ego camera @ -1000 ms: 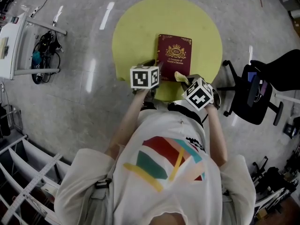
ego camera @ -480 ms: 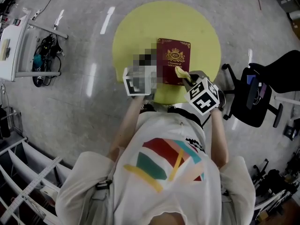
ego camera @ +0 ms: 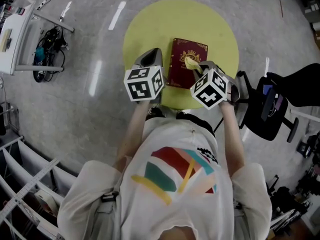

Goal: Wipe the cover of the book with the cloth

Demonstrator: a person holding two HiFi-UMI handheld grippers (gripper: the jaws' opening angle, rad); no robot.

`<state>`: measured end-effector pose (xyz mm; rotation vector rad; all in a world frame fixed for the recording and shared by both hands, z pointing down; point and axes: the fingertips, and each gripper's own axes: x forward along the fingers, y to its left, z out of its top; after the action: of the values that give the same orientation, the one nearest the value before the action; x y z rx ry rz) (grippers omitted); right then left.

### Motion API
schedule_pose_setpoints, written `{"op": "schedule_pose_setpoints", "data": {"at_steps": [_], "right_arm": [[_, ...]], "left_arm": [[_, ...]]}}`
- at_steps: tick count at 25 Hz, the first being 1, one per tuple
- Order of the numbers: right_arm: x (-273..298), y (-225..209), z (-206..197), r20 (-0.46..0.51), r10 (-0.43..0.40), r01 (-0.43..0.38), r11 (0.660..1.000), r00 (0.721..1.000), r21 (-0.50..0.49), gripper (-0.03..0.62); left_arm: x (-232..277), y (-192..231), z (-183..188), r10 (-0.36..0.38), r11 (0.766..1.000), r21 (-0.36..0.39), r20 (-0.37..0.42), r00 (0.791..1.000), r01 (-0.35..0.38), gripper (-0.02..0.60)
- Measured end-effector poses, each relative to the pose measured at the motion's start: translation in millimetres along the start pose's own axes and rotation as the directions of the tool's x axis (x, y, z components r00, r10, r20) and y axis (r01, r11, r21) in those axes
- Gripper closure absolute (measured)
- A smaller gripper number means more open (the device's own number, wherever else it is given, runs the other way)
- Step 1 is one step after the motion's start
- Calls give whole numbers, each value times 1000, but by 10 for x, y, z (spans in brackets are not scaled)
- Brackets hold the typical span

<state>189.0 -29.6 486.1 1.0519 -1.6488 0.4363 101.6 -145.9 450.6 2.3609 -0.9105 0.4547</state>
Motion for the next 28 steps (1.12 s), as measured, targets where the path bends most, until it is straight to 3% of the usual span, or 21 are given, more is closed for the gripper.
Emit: {"op": "schedule_pose_setpoints", "data": {"at_steps": [4, 8, 15, 22, 28], "right_arm": [[332, -302, 117, -59, -81, 74, 992, 995, -102, 565], [649, -562, 285, -81, -113, 101, 985, 990, -142, 565], [1034, -752, 587, -125, -79, 58, 985, 989, -165, 565], [1342, -845, 500, -208, -108, 59, 971, 972, -231, 565], [1372, -833, 495, -216, -122, 65, 965, 969, -254, 565]], "left_arm": [[-91, 122, 37, 33, 999, -19, 21, 999, -32, 567], [-239, 256, 65, 70, 997, -39, 43, 997, -69, 567], [-534, 648, 159, 151, 986, -87, 75, 986, -144, 566], [-688, 811, 216, 193, 977, -112, 104, 976, -181, 566], [-747, 921, 175, 212, 971, -133, 100, 972, -199, 568]]}}
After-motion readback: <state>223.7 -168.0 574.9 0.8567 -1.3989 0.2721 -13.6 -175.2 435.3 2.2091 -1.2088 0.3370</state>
